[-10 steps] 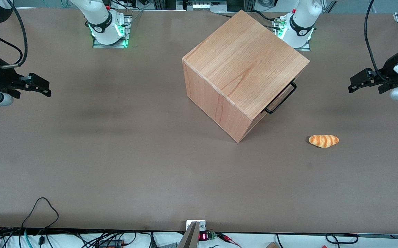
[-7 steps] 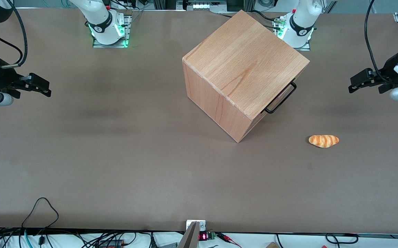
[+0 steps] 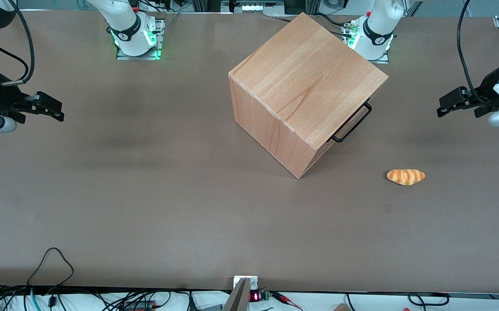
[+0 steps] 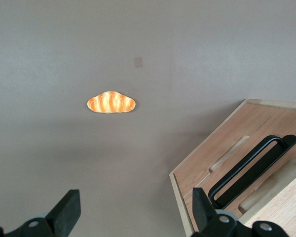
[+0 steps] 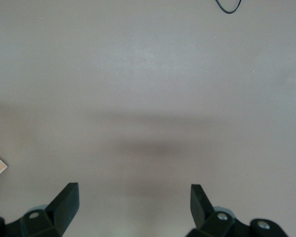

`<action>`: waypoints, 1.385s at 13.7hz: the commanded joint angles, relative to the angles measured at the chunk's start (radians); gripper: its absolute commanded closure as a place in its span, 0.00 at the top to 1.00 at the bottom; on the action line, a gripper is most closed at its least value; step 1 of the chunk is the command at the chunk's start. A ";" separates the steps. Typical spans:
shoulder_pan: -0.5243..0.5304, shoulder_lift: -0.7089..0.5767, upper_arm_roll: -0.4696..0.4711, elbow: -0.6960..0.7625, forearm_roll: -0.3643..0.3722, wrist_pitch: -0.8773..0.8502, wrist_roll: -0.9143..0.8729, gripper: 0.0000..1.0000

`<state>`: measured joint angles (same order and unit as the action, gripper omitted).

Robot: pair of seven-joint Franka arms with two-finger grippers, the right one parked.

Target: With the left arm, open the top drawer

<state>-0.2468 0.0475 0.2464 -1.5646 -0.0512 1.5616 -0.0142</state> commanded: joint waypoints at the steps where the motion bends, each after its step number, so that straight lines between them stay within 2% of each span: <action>1: -0.006 0.011 -0.018 -0.021 -0.002 0.000 0.023 1.00; 4: -0.008 0.028 -0.052 -0.070 -0.016 0.047 0.034 1.00; 6: -0.012 0.041 -0.079 -0.121 -0.024 0.096 0.115 1.00; 10: -0.016 0.051 -0.102 -0.215 -0.082 0.193 0.196 1.00; 12: -0.016 0.063 -0.130 -0.241 -0.084 0.215 0.207 1.00; 15: -0.016 0.071 -0.150 -0.288 -0.147 0.256 0.275 1.00; 19: -0.017 0.075 -0.170 -0.302 -0.154 0.262 0.318 1.00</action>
<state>-0.2659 0.1299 0.0832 -1.8551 -0.1822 1.8102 0.2661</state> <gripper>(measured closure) 0.000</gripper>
